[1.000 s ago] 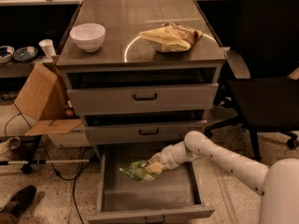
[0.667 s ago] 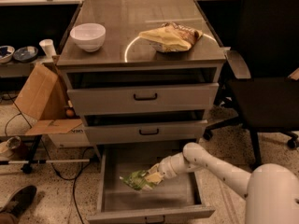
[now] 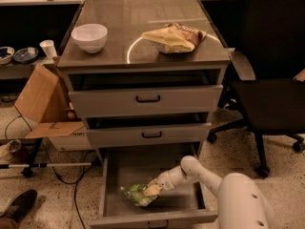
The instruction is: Place green jalapeno chip bag into bottom drawer
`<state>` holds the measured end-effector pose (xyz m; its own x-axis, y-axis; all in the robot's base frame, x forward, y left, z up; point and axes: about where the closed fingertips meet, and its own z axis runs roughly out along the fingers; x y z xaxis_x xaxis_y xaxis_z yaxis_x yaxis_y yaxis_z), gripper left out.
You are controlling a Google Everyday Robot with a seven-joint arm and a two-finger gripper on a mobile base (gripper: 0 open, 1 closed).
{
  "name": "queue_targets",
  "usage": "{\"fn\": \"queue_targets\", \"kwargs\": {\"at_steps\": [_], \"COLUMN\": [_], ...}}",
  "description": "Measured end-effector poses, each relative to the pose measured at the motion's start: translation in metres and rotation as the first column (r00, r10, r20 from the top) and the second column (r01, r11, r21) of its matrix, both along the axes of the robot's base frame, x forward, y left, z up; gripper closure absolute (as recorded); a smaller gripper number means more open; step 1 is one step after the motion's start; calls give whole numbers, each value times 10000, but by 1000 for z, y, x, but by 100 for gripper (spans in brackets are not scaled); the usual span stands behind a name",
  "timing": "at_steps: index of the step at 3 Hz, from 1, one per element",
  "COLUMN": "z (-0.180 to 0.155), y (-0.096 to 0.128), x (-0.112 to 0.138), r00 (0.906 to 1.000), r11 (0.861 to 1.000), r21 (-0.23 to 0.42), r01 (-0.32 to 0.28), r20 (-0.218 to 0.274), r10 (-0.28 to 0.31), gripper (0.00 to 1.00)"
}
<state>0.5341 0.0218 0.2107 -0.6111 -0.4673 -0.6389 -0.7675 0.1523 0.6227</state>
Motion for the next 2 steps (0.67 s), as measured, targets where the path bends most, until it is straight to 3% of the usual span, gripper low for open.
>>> {"fn": "queue_targets", "kwargs": {"at_steps": [1,2], "z": [-18,-27], "y": [8,11], "x": [1,1], "r00": [9978,9948], "r11": [9996,9996], "r21": [266,266], "r01": [-20,-2], "r20": [-658,-1022], "r10": [37,29], "gripper": [100,84]}}
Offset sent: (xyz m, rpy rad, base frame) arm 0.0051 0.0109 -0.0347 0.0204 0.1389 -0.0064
